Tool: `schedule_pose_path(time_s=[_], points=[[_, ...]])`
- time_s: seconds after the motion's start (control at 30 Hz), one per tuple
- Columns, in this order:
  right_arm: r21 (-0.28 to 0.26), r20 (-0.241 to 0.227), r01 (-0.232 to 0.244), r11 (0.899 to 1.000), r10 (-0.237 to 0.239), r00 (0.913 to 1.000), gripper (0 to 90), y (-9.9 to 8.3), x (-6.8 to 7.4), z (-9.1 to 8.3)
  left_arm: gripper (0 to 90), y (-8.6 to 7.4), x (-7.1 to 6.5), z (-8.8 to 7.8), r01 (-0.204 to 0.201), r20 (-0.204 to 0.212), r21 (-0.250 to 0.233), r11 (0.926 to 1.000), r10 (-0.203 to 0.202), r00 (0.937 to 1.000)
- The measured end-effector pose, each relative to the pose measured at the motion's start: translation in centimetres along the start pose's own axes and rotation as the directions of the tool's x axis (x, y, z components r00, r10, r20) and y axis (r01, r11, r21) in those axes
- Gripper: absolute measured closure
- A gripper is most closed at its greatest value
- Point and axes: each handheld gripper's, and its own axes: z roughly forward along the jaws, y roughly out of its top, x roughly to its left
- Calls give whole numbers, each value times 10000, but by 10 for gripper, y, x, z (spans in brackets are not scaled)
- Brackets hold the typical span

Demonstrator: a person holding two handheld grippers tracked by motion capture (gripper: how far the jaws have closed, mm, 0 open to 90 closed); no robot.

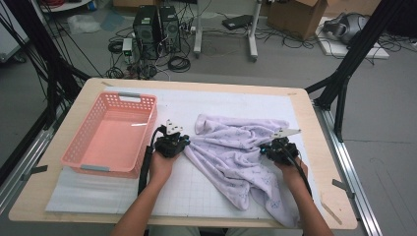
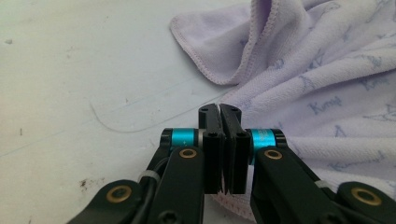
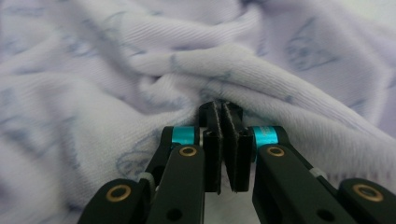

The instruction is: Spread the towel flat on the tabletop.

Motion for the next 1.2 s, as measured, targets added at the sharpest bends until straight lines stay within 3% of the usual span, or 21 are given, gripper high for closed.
schedule_pose_path(time_s=[0.03,0.07,0.13,0.17,0.2,0.23,0.27,0.3,0.33,0.37,0.4,0.43,0.53,0.57,0.63,0.77,0.93,1.07,1.1,1.13,1.2], points=[[0,0,0,10000,0,10000,876,0,0,0,872,0,0,0,-3,21,-9,10000,3,10000],[-200,476,-355,9992,364,9982,878,3,-13,1,872,0,0,0,2,36,-22,10000,-1,10000],[-311,735,-498,9983,520,9959,879,5,-20,1,871,0,0,1,27,130,-54,10000,-26,9999],[-605,1281,-885,9942,957,9871,880,7,-34,-1,865,0,0,2,103,255,-78,9999,-101,9996],[-605,1281,-885,9942,957,9871,880,7,-34,-1,865,-1,-1,3,128,365,-119,9998,-123,9993],[-778,1613,-1033,9916,1147,9802,880,8,-40,-2,849,-1,-3,4,103,435,-133,9999,-97,9990],[-996,2340,-1256,9871,1459,9612,880,8,-48,-4,722,-1,-5,4,100,528,-148,9998,-92,9986],[-1129,2518,-1425,9833,1670,9533,878,8,-50,-6,605,0,-6,5,253,703,-212,9995,-237,9972],[-1129,2518,-1425,9833,1670,9533,878,8,-50,-6,605,0,-7,4,399,891,-141,9991,-385,9953],[-1349,2326,-1878,9729,2153,9485,862,6,-54,-8,508,1,-9,3,439,1054,-131,9989,-423,9935],[-1349,2326,-1878,9729,2153,9485,862,6,-54,-8,508,1,-11,1,418,1186,-189,9989,-393,9922],[-1432,2197,-1855,9722,2140,9518,792,4,-52,-11,466,1,-13,-1,388,1286,-288,9988,-348,9911],[-1700,2144,-1769,9694,2116,9536,732,3,-48,-18,452,0,-21,-9,-43,1671,-234,9997,82,9859],[-1905,1895,-1721,9665,2082,9596,694,1,-44,-25,451,-1,-23,-11,-82,1776,-313,9995,136,9840],[-1925,1849,-1661,9671,2020,9618,684,0,-42,-29,452,-5,-28,-15,-91,2044,-385,9992,168,9788],[-2095,1199,-1570,9651,1847,9754,661,-16,-29,-48,460,-14,-38,-17,-265,2490,-106,9996,283,9681],[-1976,868,-1605,9671,1803,9798,640,-35,-18,-59,488,-20,-55,-17,-350,2942,188,9992,279,9553],[-1828,552,-1682,9687,1809,9820,611,-55,-10,-62,429,-23,-72,-13,-637,3116,479,9968,457,9491],[-1658,427,-1709,9712,1802,9827,596,-59,-8,-63,424,-23,-80,-11,-639,3318,530,9965,428,9424],[-1658,427,-1709,9712,1802,9827,596,-59,-8,-63,421,-23,-80,-11,-639,3318,530,9965,428,9424],[-1603,231,-1558,9747,1615,9866,591,-61,-5,-64,440,-23,-90,-8,-890,3486,620,9941,620,9352]])
